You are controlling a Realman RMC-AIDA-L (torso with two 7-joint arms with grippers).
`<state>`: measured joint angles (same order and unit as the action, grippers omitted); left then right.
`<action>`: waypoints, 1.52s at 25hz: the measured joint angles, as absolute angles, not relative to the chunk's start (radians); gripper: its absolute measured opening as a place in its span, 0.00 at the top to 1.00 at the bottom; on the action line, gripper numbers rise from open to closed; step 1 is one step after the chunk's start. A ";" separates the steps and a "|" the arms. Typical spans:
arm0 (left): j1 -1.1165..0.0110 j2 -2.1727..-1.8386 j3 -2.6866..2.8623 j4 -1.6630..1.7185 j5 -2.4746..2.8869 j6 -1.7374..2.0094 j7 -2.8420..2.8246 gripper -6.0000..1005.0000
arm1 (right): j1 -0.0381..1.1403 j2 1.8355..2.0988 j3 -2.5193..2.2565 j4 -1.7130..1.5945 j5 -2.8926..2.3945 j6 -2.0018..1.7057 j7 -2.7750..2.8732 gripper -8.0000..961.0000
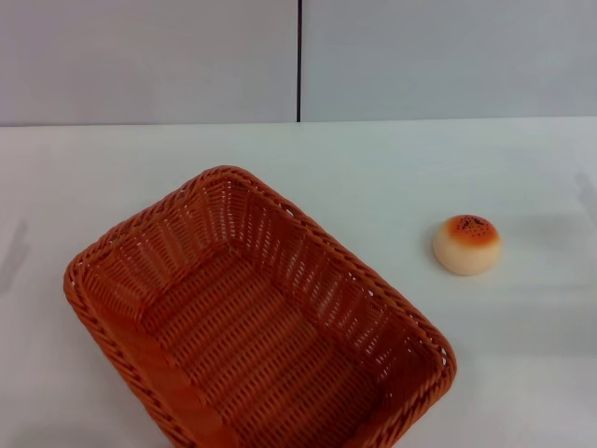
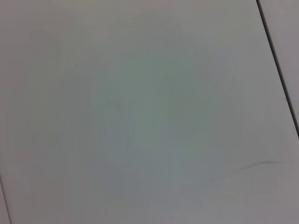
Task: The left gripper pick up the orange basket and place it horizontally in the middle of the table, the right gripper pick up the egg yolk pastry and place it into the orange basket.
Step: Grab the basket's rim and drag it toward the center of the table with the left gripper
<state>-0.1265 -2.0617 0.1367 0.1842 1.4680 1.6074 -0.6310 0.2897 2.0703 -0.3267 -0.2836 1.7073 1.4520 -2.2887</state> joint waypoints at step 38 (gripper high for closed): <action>-0.339 -2.051 0.572 1.511 2.122 1.834 -1.780 0.17 | 0.277 2.072 -0.289 -0.274 1.707 1.426 -2.291 0.35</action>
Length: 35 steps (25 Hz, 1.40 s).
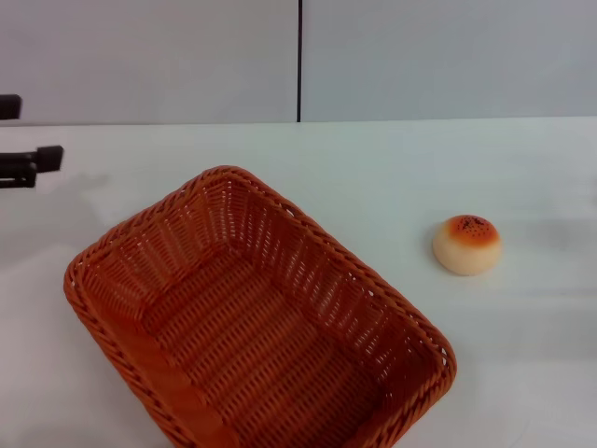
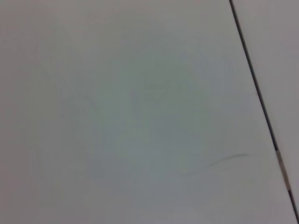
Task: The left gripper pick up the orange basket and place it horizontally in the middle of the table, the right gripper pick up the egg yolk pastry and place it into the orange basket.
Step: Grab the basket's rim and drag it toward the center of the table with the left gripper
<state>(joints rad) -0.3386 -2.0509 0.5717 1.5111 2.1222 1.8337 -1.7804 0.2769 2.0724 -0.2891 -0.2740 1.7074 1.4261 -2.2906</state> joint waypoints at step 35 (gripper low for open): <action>-0.328 -2.069 1.247 1.601 2.390 1.552 -2.170 0.17 | 0.279 2.074 -0.289 -0.270 1.702 1.422 -2.299 0.35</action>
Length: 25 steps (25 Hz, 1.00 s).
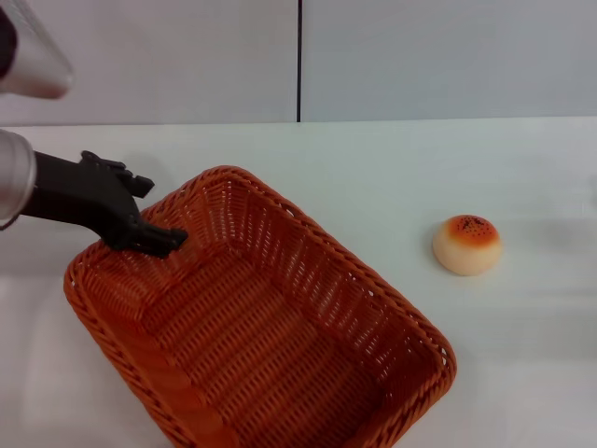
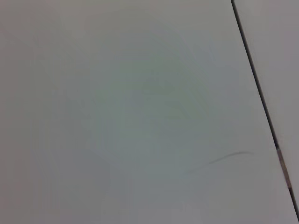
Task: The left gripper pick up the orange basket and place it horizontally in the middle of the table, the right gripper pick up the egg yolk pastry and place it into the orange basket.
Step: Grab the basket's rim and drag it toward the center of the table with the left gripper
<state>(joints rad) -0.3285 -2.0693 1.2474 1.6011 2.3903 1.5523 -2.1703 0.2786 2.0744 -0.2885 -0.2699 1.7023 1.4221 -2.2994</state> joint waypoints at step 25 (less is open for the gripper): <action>-0.298 -2.069 1.388 1.559 2.513 1.423 -2.180 0.18 | 0.262 2.072 -0.293 -0.270 1.702 1.444 -2.293 0.35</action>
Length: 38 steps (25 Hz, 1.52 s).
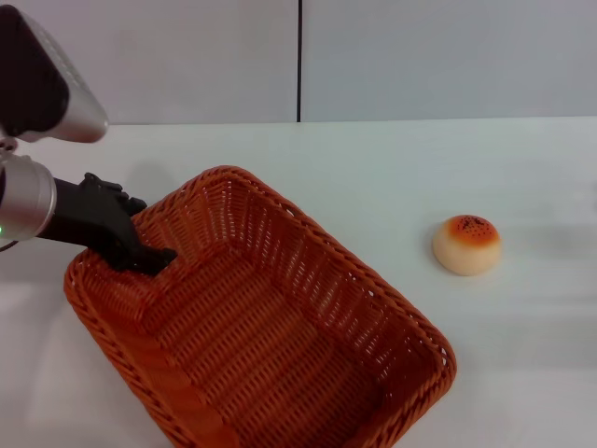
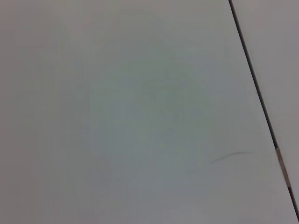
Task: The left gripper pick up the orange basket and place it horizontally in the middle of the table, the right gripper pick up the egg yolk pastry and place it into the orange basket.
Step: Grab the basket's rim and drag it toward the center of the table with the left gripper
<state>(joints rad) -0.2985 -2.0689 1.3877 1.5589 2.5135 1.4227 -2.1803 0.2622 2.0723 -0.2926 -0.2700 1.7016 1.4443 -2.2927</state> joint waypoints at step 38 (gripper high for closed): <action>-0.457 -2.075 1.458 1.502 2.681 1.425 -2.647 0.74 | 0.316 2.070 -0.284 -0.280 1.750 1.450 -2.292 0.35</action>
<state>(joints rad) -0.4572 -2.0750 1.4576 1.5015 2.6814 1.4251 -2.6470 0.3157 2.0703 -0.2838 -0.2799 1.7496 1.4501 -2.2920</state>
